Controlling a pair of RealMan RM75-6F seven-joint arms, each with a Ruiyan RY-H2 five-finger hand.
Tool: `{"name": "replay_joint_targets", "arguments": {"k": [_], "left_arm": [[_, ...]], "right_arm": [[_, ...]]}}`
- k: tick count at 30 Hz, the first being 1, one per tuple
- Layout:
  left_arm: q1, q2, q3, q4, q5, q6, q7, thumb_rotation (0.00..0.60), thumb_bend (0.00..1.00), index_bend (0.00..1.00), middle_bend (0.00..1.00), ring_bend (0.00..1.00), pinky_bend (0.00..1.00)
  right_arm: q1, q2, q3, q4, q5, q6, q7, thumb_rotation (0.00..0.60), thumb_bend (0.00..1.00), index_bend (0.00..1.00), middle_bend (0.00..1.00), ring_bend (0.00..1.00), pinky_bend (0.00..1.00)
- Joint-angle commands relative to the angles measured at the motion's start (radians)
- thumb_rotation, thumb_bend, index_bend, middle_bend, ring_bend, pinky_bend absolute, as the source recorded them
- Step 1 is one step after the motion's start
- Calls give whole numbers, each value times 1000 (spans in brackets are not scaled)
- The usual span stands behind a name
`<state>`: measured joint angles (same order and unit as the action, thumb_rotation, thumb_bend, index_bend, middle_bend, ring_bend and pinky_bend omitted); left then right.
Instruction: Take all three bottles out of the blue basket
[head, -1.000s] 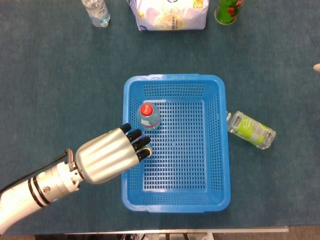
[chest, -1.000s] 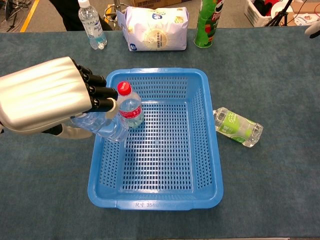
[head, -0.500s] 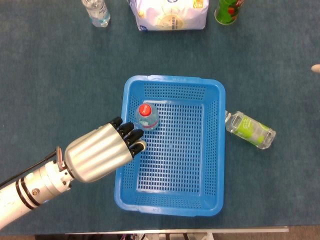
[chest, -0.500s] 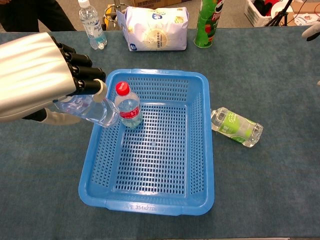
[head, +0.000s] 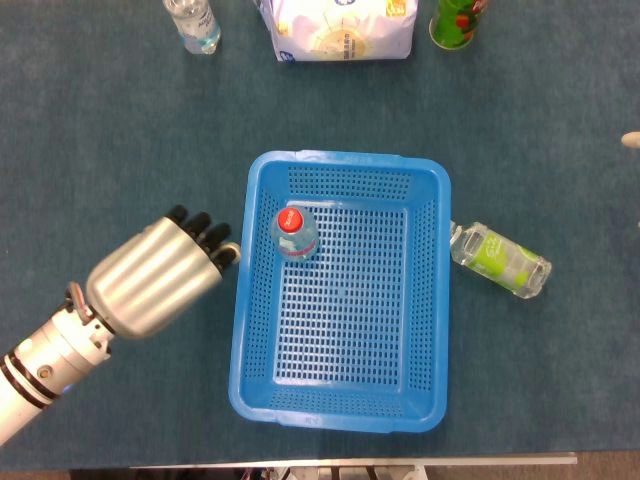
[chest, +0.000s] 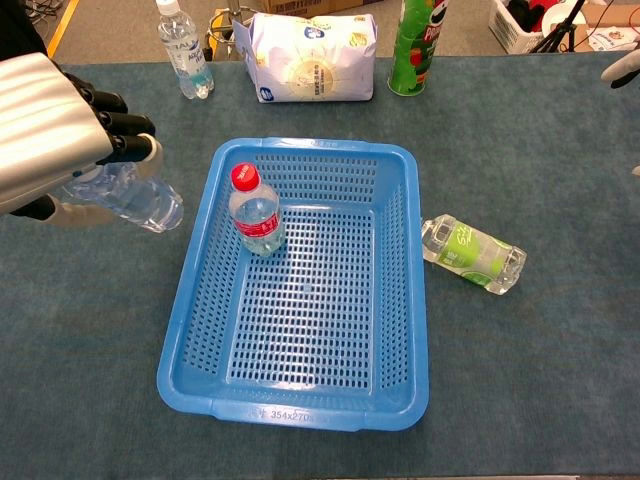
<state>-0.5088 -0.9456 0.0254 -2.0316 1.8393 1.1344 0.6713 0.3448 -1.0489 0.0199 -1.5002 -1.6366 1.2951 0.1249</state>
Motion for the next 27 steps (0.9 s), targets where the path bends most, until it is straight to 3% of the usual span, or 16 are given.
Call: {"name": "replay_joint_targets", "arguments": {"k": [1,10,18,23,27], "left_arm": [[32,10,-3,5,-114,-42,69,600,277,587,584,517,689],[54,22,-11,-30,-393,-110,257,600,276,437,489,449,679],[42,23,-11,-91,-599,-99,389,600,254,198,214,302,632],[30,15,-12,-102,-611,-78,389,600,181,96,66,205,566],[24,0,-15,-83,-532,-57,348,600,174,90,44,186,519]], "right_arm": [[1,-2,-1,2,2,-4,0,600,0,245,303,314,579],[5,-7,-3,8,12,-21,2,600,0,245,303,314,579],[6,-15,-5,14,13,-26,6,600,0,245,303,314,580],[6,-16,-6,15,15,-27,7,600,0,245,303,315,579],[7,-18,-6,18,15,-28,9,600,0,245,303,314,579]]}}
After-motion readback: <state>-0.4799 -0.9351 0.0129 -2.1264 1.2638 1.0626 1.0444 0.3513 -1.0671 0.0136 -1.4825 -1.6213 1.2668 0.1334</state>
